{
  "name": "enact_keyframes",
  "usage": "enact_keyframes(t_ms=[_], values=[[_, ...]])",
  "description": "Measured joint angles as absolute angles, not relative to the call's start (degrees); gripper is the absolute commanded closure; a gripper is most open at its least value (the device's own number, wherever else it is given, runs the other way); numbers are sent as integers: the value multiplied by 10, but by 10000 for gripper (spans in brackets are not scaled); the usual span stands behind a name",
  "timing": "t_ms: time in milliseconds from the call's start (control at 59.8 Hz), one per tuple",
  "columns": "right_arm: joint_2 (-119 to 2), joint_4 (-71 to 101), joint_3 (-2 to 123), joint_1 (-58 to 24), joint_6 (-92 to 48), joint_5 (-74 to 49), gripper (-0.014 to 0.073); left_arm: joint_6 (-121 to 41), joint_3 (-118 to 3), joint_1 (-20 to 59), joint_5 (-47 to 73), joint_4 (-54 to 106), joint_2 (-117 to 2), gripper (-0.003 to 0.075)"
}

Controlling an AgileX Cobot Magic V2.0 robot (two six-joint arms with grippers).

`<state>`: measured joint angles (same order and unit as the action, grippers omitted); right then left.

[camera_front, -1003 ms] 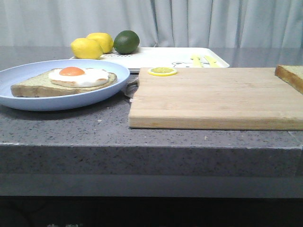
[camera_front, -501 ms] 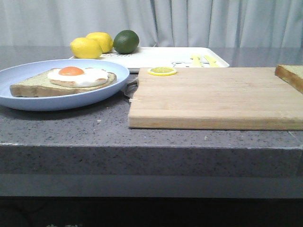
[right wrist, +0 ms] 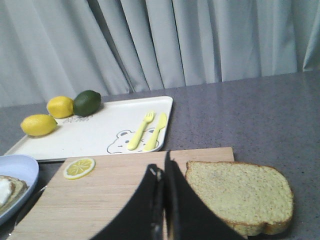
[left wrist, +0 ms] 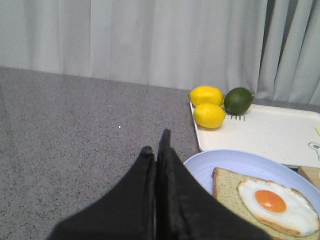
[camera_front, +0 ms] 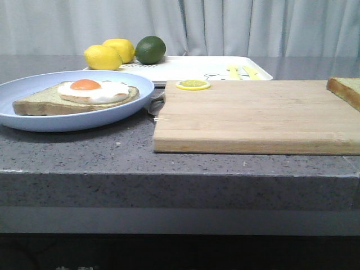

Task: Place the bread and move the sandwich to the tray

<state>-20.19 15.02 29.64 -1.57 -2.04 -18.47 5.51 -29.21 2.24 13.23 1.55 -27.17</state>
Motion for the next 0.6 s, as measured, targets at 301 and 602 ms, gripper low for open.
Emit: enact_keyframes(t_ms=[301,602], values=[[-310,141,337,-16,-20,-206,528,55,-310,22,131,15,-332,739],[-311,140,337,-16,-20,-206,-32,55,-310,22,113,9,-332,285]])
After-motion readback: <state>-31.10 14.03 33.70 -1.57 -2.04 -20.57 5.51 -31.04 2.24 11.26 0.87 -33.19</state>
